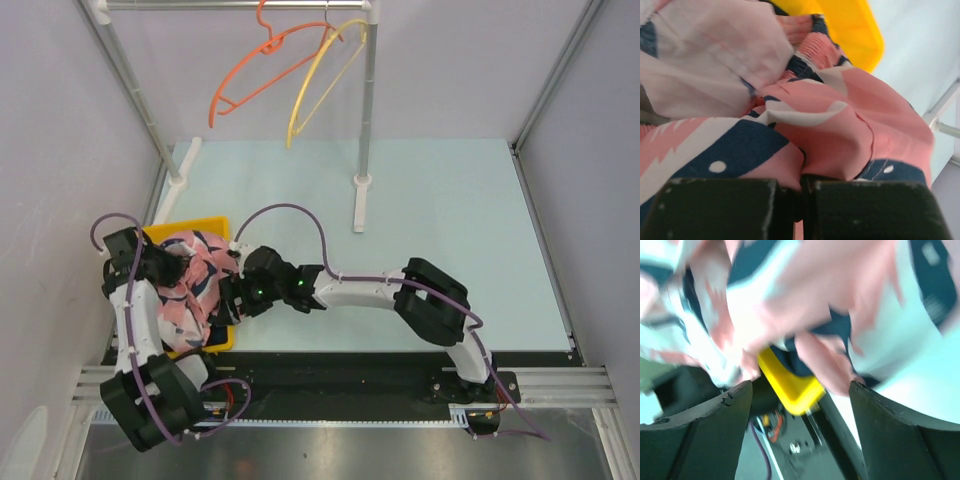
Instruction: Remove the shorts from the hanger
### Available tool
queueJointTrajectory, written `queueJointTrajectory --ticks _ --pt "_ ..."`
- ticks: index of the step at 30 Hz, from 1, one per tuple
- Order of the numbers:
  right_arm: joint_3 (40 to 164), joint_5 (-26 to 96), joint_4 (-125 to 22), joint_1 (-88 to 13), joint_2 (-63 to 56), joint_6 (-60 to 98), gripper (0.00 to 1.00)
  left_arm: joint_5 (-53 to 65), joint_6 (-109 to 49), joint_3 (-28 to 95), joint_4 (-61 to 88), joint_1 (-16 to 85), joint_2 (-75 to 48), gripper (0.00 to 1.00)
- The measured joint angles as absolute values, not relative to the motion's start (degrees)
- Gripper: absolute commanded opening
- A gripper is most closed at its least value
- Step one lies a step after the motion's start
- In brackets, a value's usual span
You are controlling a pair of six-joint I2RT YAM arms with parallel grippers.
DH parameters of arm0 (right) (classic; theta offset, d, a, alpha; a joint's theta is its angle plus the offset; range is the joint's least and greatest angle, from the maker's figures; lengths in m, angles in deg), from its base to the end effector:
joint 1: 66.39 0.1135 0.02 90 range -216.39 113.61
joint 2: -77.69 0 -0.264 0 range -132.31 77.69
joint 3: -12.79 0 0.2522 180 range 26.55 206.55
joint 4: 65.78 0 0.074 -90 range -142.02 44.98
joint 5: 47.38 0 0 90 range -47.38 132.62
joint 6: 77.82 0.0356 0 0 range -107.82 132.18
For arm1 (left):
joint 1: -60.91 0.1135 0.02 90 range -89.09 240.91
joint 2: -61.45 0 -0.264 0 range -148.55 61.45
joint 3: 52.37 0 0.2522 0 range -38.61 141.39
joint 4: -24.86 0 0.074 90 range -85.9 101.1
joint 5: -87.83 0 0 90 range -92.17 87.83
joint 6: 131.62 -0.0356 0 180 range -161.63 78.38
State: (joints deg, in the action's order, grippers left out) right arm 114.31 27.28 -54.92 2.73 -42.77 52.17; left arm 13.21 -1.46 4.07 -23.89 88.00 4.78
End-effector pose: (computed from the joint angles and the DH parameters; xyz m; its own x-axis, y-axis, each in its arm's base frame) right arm 0.1646 0.4578 0.2054 -0.7673 -0.2727 -0.5804 -0.6392 0.3974 0.6584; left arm 0.1808 0.0819 0.2513 -0.3301 -0.8673 -0.3725 -0.6503 0.4950 -0.5762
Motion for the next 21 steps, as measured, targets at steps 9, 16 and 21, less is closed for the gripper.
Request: queueJointTrajectory --ticks 9,16,21 --pt "110.2 32.2 -44.0 3.4 -33.3 48.4 0.87 13.3 0.0 -1.0 -17.5 90.8 -7.8 0.00" --pt "109.8 35.3 -41.5 2.6 -26.3 46.6 0.88 15.0 0.4 -2.7 -15.3 93.8 -9.7 0.18" --pt "108.5 36.2 -40.9 1.5 -25.2 46.4 0.88 13.3 0.5 -3.4 -16.3 94.0 -2.4 0.91"
